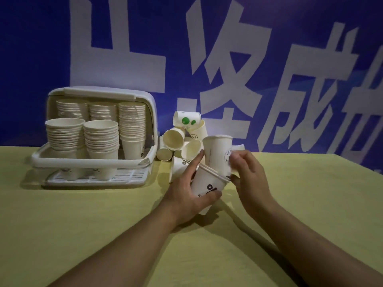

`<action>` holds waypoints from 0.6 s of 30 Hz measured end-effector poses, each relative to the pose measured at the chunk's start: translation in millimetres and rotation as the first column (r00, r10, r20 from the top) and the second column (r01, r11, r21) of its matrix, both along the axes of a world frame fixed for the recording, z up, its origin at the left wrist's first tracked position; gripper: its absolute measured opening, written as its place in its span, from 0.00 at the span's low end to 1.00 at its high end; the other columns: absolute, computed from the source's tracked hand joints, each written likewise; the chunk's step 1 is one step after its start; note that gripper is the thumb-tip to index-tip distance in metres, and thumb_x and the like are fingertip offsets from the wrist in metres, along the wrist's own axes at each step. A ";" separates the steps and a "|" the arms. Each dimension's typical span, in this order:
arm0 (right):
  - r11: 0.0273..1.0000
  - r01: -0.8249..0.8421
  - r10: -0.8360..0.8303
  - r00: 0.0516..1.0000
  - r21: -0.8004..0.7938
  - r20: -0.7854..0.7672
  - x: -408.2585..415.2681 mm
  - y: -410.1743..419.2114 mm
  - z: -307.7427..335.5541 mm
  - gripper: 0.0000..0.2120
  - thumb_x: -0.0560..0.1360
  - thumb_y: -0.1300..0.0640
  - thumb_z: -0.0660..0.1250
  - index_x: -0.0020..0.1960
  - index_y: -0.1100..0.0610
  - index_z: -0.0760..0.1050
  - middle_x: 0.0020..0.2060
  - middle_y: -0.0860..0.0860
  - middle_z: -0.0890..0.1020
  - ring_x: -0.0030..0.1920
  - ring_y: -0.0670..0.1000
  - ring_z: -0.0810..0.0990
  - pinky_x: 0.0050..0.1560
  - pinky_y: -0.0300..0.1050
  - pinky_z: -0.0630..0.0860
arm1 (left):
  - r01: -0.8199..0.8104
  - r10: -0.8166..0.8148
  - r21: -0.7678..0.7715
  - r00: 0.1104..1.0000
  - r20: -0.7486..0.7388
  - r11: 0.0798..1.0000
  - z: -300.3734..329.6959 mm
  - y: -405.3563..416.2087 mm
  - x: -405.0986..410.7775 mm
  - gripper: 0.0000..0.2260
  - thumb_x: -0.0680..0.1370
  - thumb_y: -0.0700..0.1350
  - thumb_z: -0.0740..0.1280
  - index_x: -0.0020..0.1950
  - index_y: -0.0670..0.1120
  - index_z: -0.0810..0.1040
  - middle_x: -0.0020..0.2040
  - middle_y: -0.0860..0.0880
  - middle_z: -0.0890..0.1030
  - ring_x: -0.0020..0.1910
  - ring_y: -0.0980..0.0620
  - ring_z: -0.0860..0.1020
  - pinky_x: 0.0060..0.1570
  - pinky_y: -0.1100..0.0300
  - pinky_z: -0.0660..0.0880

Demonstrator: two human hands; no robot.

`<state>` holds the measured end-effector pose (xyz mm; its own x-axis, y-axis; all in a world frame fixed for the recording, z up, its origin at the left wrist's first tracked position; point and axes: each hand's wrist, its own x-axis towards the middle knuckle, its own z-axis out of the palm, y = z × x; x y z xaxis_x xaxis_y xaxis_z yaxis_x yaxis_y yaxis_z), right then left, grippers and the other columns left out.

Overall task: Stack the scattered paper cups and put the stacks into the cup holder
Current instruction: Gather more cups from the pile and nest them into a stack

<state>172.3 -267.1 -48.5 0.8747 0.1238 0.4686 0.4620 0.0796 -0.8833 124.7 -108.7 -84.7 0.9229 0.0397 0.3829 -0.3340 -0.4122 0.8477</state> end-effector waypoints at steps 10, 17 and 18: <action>0.965 -0.037 0.073 0.989 -0.261 0.128 -1.9 -1.2 -9.0 0.14 0.81 0.52 0.63 0.63 0.37 0.75 0.57 0.42 0.76 0.57 0.37 0.75 0.55 0.37 0.76 | -0.107 0.109 -0.019 0.990 0.086 0.994 -0.8 -1.1 -0.1 0.44 0.70 0.56 0.78 0.73 0.75 0.50 0.67 0.55 0.73 0.55 0.52 0.79 0.50 0.52 0.82; 0.764 0.320 -0.139 0.929 -0.560 0.342 34.6 -15.7 -24.8 0.20 0.79 0.54 0.66 0.69 0.41 0.72 0.60 0.40 0.69 0.61 0.42 0.67 0.65 0.42 0.70 | -0.209 0.218 -0.106 0.972 0.083 0.972 -3.2 -1.6 2.0 0.31 0.64 0.61 0.74 0.63 0.70 0.64 0.55 0.56 0.78 0.48 0.51 0.81 0.48 0.47 0.81; 0.707 0.377 -0.194 0.917 -0.598 0.348 41.8 -18.3 -26.0 0.21 0.79 0.54 0.67 0.70 0.42 0.71 0.62 0.41 0.69 0.63 0.43 0.66 0.67 0.45 0.69 | -0.224 0.233 -0.112 0.969 0.085 0.968 -2.9 -1.6 2.8 0.31 0.63 0.62 0.74 0.62 0.70 0.64 0.54 0.56 0.79 0.48 0.50 0.81 0.48 0.46 0.81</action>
